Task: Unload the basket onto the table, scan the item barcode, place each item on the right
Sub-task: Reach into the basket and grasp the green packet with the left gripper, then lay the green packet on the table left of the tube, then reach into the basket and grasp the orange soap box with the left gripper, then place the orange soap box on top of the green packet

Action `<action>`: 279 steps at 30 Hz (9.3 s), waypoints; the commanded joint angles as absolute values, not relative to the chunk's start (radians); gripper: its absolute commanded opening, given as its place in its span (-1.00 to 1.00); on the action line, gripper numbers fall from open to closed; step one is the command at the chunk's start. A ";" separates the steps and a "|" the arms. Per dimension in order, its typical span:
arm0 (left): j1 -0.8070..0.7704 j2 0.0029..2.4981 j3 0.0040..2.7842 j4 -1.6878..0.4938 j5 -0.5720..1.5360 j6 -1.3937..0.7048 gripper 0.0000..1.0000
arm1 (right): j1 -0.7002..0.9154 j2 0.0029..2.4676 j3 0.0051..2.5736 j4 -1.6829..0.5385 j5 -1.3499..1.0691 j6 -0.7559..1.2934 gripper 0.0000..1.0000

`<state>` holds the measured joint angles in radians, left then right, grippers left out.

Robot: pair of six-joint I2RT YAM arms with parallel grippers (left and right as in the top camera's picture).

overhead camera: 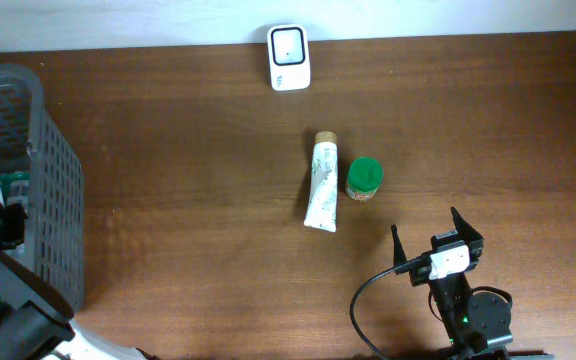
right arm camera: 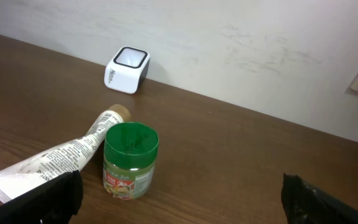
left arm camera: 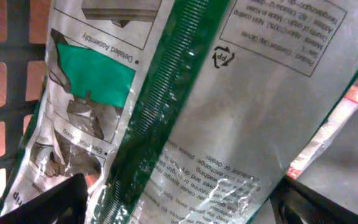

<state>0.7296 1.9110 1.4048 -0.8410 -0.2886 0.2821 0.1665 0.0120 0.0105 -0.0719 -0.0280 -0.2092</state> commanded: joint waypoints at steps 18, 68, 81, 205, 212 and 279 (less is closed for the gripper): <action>0.698 1.789 1.536 -0.844 -0.446 0.290 -1.00 | 0.172 0.006 0.006 -0.075 -0.038 -0.198 0.97; -0.402 1.917 1.586 -0.910 0.105 -0.617 0.03 | 0.172 0.006 0.006 -0.075 -0.038 -0.198 0.97; -0.237 1.813 1.950 -1.037 0.078 -0.342 0.98 | 0.172 0.006 0.006 -0.075 -0.038 -0.198 0.97; 0.733 1.991 1.351 -0.665 -0.075 -0.207 0.23 | 0.172 0.006 0.006 -0.075 -0.038 -0.198 0.97; 0.733 1.953 1.463 -0.764 -0.063 -0.207 -0.04 | 0.172 0.006 0.006 -0.075 -0.038 -0.198 0.97; -0.051 1.551 1.835 -0.942 -0.125 -0.226 0.23 | 0.172 0.006 0.006 -0.075 -0.038 -0.198 0.97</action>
<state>-0.1593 1.6527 1.8149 -0.9291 0.0353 -0.2485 0.1665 0.0120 0.0105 -0.0719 -0.0280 -0.2092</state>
